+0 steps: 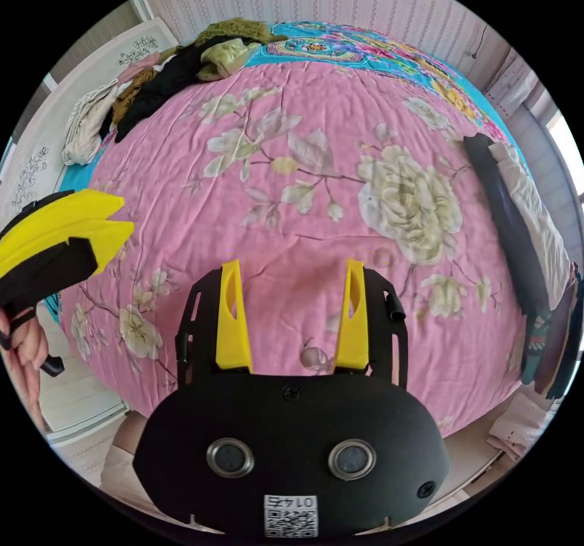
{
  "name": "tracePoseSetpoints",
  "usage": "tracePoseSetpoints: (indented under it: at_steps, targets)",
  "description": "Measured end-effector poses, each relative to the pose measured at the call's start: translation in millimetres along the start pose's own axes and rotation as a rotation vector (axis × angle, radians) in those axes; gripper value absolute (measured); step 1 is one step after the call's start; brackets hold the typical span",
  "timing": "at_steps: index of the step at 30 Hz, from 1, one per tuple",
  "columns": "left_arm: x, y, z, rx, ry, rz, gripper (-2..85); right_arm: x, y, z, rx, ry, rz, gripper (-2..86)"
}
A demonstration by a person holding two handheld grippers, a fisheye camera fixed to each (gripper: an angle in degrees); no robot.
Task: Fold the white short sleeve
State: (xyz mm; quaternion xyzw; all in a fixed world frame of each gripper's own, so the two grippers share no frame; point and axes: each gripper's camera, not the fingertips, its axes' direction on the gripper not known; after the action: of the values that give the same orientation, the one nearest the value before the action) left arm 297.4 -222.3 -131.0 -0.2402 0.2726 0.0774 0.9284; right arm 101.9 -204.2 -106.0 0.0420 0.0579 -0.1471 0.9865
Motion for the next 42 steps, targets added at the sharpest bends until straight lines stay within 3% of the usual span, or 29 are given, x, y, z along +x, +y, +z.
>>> tracePoseSetpoints:
  at_steps: [5,11,42]
  targets:
    - [-7,35,11,-0.034,-0.023,-0.029,8.0,-32,35,22,0.22,0.087,0.016,24.0]
    - [-18,63,17,-0.048,-0.033,-0.063,7.8,-53,47,51,0.263,0.047,0.026,23.9]
    - [-86,143,28,-0.116,-0.023,-0.105,6.1,-142,43,179,0.27,0.038,0.018,23.9]
